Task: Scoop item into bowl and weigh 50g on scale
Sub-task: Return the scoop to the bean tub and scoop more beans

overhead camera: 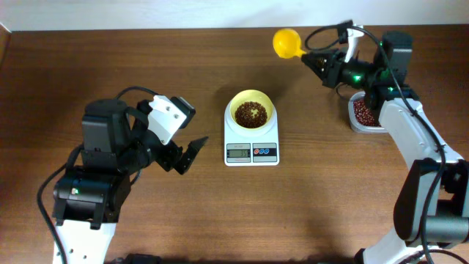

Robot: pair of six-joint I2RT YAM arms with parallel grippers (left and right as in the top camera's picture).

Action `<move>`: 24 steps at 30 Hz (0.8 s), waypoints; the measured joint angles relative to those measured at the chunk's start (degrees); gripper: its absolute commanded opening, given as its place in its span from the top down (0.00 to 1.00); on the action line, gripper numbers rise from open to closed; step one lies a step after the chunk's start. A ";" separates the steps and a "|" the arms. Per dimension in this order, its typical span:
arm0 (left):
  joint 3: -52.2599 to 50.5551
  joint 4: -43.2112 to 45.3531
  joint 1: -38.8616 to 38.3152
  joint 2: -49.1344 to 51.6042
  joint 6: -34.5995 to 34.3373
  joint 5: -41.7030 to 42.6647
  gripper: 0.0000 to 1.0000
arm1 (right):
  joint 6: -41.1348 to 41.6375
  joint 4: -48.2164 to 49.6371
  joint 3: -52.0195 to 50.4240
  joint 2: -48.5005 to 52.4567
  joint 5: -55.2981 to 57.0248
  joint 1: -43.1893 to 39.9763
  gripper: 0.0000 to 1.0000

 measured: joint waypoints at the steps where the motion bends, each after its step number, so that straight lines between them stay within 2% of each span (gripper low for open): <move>1: 0.02 0.13 0.00 0.00 0.00 0.00 0.01 | 0.15 -2.60 -0.04 0.00 3.43 0.04 0.96; 6: 0.04 0.04 0.00 0.00 0.00 0.00 0.01 | -0.46 -10.56 1.38 -0.02 16.37 0.04 0.96; 10: 0.04 0.07 0.00 0.00 0.00 0.00 0.01 | -6.93 -32.17 10.69 -0.83 27.06 0.04 0.96; 13: 0.04 0.00 0.00 0.00 -0.02 0.00 0.01 | -13.64 -50.49 21.29 -4.11 41.72 0.04 0.96; 18: 0.04 0.09 0.00 0.00 -0.02 0.00 0.01 | -20.41 -65.48 26.60 -9.92 65.02 0.04 0.96; 24: 0.04 0.04 0.00 0.00 -0.02 0.00 0.01 | -24.68 -66.51 22.36 -5.79 74.29 -0.26 0.96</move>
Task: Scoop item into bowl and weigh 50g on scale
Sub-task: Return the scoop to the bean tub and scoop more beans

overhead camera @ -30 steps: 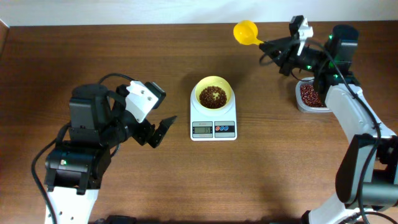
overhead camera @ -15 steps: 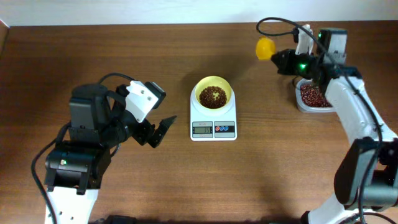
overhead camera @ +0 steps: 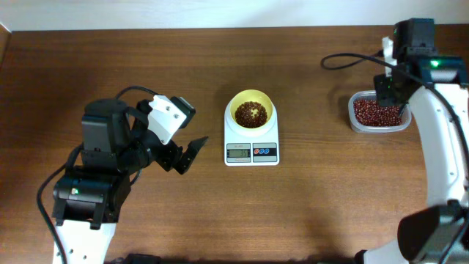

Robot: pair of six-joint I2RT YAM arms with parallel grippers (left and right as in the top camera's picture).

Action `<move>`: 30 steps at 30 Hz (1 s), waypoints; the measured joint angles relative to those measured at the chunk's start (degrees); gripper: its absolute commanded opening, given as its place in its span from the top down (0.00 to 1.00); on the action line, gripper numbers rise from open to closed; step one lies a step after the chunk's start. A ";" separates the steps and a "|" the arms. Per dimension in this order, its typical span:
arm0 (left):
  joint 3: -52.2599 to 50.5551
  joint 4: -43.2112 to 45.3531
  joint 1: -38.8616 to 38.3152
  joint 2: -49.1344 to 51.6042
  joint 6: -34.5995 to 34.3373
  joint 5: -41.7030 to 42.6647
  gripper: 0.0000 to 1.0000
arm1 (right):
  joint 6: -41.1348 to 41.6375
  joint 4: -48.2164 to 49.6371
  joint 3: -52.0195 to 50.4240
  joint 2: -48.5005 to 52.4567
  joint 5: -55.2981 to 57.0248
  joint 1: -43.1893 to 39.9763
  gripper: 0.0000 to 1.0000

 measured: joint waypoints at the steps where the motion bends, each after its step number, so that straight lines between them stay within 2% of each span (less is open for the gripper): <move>1: 0.00 0.02 0.00 0.00 0.00 0.00 0.01 | -0.37 1.16 -1.55 1.36 0.35 -0.28 0.96; 8: 0.00 0.00 0.00 0.00 0.00 0.00 0.01 | -0.66 4.07 -3.56 6.40 2.51 -0.79 0.96; 18: 0.00 0.00 0.00 0.00 0.00 0.00 0.01 | -1.25 2.40 -3.67 13.79 6.29 -0.79 0.96; 23: 0.00 0.00 0.00 0.00 0.00 0.00 0.01 | -1.20 0.13 -3.72 13.79 -6.60 -0.79 0.96; 30: 0.00 0.00 0.00 0.00 0.02 0.00 0.01 | 2.43 0.04 -3.72 13.79 -14.58 -2.80 0.96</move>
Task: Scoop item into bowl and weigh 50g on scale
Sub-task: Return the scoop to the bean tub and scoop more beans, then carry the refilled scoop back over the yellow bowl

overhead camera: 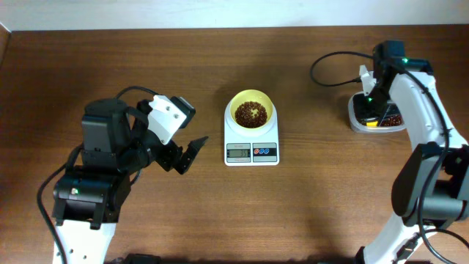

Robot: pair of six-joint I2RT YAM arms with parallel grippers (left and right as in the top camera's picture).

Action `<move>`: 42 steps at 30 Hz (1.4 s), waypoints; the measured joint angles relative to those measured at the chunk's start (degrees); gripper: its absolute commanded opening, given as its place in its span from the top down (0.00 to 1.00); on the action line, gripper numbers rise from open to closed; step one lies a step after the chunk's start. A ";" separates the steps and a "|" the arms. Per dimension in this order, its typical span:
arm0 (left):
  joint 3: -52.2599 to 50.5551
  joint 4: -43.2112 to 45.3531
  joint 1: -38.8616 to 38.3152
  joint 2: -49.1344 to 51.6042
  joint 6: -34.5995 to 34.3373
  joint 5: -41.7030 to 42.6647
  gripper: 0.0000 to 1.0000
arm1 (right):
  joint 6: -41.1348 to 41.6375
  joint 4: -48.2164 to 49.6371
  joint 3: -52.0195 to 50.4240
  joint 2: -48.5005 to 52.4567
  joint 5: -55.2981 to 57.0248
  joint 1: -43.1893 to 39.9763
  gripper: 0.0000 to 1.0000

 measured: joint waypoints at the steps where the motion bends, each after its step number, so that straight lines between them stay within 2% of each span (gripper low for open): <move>1: 0.00 0.00 0.00 0.00 -0.02 0.00 0.01 | 0.24 0.02 0.00 0.00 -1.75 -0.96 0.96; 10: 0.00 0.00 0.00 0.00 -0.02 0.00 0.01 | 0.72 0.35 0.00 -0.02 -27.10 -17.94 0.96; 17: 0.00 0.00 0.00 0.00 -0.02 0.00 0.01 | 0.70 0.39 0.00 -0.02 -38.99 -24.33 0.96; 30: 0.00 0.00 0.00 0.00 -0.02 0.00 0.01 | 0.74 -0.11 0.00 -0.02 -49.86 -25.68 0.96; 36: 0.00 0.00 0.00 0.00 -0.02 0.00 0.01 | 0.90 -0.11 0.00 -0.02 -60.76 -25.57 0.96; 42: 0.00 0.00 0.00 0.00 -0.02 0.00 0.01 | 0.94 0.17 0.00 -0.02 -65.96 -20.59 0.96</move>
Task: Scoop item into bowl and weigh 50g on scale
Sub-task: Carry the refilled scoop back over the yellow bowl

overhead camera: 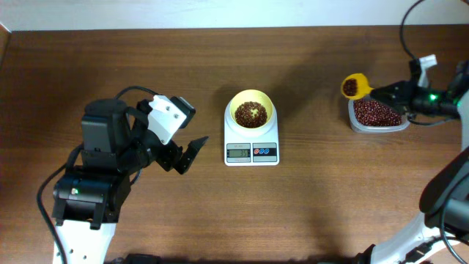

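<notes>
A yellow bowl partly filled with red beans stands on the white scale at the table's middle. At the right, a clear container holds more red beans. My right gripper is shut on the handle of a yellow scoop, which carries beans and hangs just left of the container's upper left corner. My left gripper is open, low at the left of the scale, holding nothing.
The scale's display and buttons face the front edge. A cable loops above the right arm near the back edge. The brown tabletop stretches around the scale.
The right gripper was down over the bean container with the scoop inside it. Now the scoop is out, loaded with beans, just left of the container. The left arm has not moved.
The right gripper first held the empty scoop high, behind and right of the bowl. Then it stood over the container, then dipped into the beans. Now the scoop is out with beans in it. Bowl, scale and left arm stayed put.
</notes>
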Robot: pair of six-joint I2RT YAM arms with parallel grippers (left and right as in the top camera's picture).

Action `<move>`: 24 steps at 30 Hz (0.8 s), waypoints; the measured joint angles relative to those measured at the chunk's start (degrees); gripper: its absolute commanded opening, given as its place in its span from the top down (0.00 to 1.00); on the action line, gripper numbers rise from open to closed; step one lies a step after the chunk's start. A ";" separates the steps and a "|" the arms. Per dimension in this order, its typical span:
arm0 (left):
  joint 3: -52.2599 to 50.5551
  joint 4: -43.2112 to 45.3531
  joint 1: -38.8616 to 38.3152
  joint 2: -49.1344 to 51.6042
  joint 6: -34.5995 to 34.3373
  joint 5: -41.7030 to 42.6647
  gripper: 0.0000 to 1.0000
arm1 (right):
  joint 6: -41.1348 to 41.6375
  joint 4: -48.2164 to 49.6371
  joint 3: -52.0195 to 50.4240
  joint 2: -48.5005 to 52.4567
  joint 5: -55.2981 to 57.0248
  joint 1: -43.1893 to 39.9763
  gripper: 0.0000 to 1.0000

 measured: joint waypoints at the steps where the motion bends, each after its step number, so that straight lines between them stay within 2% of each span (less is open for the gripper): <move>1: 0.00 0.00 0.00 0.00 0.00 0.00 0.01 | -0.04 0.02 0.00 0.00 -0.20 0.83 0.96; 11: 0.00 0.00 0.00 0.00 0.00 0.00 0.01 | -0.02 1.97 0.00 0.00 -3.06 16.46 0.96; 21: 0.00 -0.02 0.00 0.00 0.00 0.00 0.01 | 0.52 10.64 -0.04 0.00 -2.51 28.13 0.96; 24: 0.00 0.00 0.00 0.00 0.00 0.00 0.01 | -3.26 10.97 -0.04 0.00 -0.15 30.69 0.96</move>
